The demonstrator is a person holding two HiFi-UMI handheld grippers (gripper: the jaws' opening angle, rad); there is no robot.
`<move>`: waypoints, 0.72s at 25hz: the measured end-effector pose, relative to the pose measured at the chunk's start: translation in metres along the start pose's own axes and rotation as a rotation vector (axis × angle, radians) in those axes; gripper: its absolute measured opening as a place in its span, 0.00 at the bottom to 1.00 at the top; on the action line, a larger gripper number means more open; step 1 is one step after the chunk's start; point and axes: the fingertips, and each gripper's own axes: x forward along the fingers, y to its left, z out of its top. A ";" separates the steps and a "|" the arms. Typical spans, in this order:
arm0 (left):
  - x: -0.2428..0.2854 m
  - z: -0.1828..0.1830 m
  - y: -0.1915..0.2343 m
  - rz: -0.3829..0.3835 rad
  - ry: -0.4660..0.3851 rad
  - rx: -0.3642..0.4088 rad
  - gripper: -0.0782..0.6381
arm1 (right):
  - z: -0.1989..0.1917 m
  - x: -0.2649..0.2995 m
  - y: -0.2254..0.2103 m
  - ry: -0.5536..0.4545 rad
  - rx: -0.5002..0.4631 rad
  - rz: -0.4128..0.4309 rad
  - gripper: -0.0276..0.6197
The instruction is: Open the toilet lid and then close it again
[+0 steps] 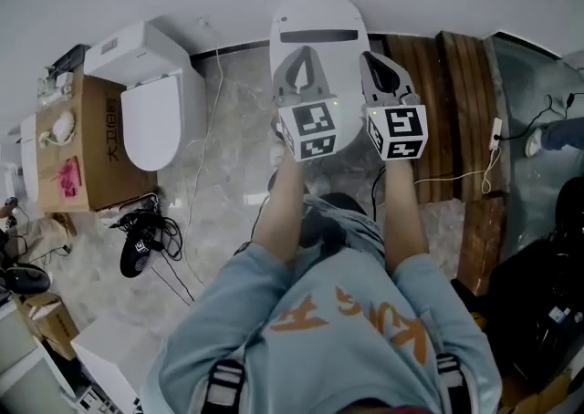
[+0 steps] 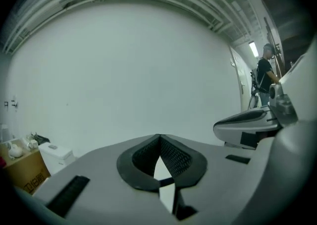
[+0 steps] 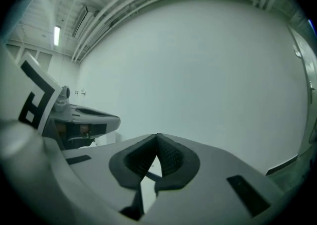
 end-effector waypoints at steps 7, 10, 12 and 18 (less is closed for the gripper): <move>-0.025 0.093 0.017 0.030 -0.198 0.009 0.15 | 0.097 -0.021 -0.005 -0.189 0.034 -0.053 0.06; -0.031 0.113 0.017 0.017 -0.252 0.027 0.15 | 0.110 -0.025 -0.002 -0.208 0.001 -0.060 0.06; -0.033 0.118 0.016 0.005 -0.269 0.031 0.15 | 0.114 -0.027 -0.002 -0.210 -0.010 -0.066 0.06; -0.033 0.125 0.009 -0.019 -0.293 0.020 0.15 | 0.122 -0.033 -0.010 -0.224 -0.024 -0.083 0.06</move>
